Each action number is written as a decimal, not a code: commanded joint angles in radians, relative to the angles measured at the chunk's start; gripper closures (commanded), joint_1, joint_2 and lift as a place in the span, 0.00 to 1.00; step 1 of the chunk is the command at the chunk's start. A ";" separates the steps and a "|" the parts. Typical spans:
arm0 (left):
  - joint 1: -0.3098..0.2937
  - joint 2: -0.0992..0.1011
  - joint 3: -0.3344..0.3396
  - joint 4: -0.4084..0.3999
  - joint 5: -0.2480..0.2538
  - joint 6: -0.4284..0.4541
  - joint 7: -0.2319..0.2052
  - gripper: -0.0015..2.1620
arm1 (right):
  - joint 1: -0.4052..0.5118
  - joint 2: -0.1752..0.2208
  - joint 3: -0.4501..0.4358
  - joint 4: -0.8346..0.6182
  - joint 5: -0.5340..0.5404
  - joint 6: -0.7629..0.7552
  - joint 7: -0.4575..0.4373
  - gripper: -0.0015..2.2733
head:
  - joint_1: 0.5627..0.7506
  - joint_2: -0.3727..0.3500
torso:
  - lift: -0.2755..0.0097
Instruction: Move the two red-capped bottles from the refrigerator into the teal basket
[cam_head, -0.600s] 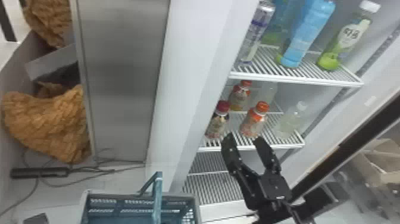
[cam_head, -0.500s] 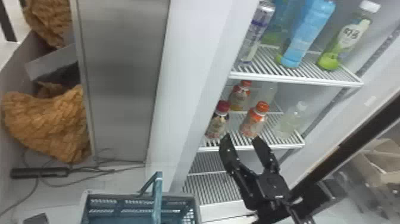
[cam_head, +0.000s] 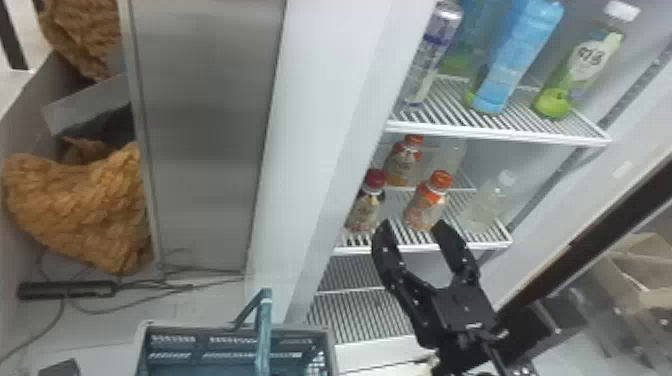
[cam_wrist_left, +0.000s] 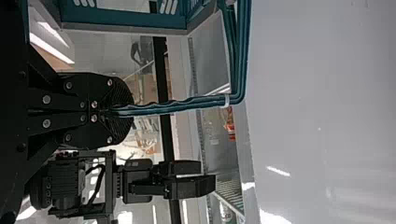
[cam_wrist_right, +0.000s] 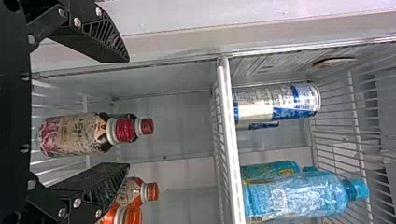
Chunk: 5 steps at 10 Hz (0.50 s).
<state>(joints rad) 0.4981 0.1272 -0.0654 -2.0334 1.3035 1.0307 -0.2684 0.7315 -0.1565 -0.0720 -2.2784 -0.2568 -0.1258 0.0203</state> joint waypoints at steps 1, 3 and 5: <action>0.000 -0.001 0.002 0.000 0.001 0.000 0.000 0.54 | 0.000 0.000 -0.002 0.000 0.002 0.003 0.000 0.10 | 0.70 0.03 | 0.18; 0.003 -0.001 0.002 0.000 0.001 0.000 0.000 0.54 | -0.010 0.000 -0.004 0.014 0.002 0.032 0.001 0.10 | 0.70 0.03 | 0.18; 0.003 -0.001 0.002 0.000 0.001 0.000 0.000 0.54 | -0.042 -0.001 -0.010 0.068 0.016 0.037 0.003 0.09 | 0.70 0.03 | 0.18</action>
<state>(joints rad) 0.4997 0.1257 -0.0638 -2.0334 1.3042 1.0308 -0.2684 0.6997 -0.1577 -0.0802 -2.2279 -0.2462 -0.0895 0.0224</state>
